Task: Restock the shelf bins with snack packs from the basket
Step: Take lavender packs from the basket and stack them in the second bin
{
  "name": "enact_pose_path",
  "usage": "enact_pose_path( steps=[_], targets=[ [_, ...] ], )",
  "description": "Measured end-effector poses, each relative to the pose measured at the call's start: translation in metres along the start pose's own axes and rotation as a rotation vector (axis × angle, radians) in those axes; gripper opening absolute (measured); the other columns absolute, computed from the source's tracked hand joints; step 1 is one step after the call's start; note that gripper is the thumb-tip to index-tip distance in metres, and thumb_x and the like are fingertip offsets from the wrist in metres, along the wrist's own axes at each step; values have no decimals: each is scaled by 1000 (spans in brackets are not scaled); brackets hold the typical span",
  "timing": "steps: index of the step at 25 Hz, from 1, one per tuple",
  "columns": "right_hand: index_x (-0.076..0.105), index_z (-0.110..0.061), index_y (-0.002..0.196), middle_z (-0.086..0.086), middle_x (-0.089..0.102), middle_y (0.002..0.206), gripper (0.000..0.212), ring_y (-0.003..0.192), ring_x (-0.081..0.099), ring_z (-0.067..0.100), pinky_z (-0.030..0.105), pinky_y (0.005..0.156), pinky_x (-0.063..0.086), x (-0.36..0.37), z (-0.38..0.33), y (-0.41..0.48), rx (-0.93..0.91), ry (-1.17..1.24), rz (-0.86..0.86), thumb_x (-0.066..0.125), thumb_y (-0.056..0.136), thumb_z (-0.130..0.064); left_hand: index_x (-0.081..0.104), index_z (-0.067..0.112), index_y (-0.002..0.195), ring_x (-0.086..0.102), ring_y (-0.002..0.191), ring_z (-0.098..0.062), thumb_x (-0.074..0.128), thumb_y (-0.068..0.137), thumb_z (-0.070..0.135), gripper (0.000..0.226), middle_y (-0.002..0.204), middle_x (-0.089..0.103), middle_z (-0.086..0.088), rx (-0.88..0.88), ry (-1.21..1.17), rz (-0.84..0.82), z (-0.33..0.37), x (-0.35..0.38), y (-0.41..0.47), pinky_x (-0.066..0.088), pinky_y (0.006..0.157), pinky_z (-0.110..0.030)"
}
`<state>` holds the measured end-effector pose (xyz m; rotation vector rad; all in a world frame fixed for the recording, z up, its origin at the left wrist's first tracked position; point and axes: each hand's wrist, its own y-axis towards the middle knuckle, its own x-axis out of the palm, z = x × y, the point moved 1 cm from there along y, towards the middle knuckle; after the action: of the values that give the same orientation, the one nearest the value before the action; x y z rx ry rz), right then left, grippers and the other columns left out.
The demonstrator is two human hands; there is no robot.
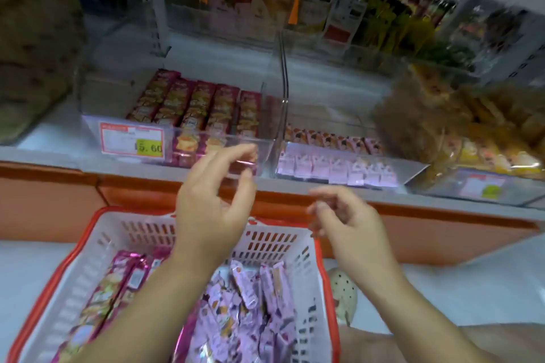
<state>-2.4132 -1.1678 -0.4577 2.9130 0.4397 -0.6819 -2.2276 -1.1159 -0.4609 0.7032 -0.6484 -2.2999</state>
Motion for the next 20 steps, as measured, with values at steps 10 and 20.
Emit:
enact_pose_path(
  steps=[10,20],
  targets=[
    [55,-8,109,13,55,112,54,79,51,19,30,62,38,121,163,-81,499,-694,-939,69,79,-50,55,24,129,57,72,-6,43,99,26,33,118,66,-6,-1004,216,-775,-113,-16,-215,42,61,-11],
    [51,-22,89,-1,54,94,21,95,57,23,30,74,42,114,157,-120,319,-728,-915,66,83,-36,51,20,133,51,60,-14,39,99,20,37,98,65,-2,-1093,183,-949,-91,-12,-222,43,52,-21]
  ],
)
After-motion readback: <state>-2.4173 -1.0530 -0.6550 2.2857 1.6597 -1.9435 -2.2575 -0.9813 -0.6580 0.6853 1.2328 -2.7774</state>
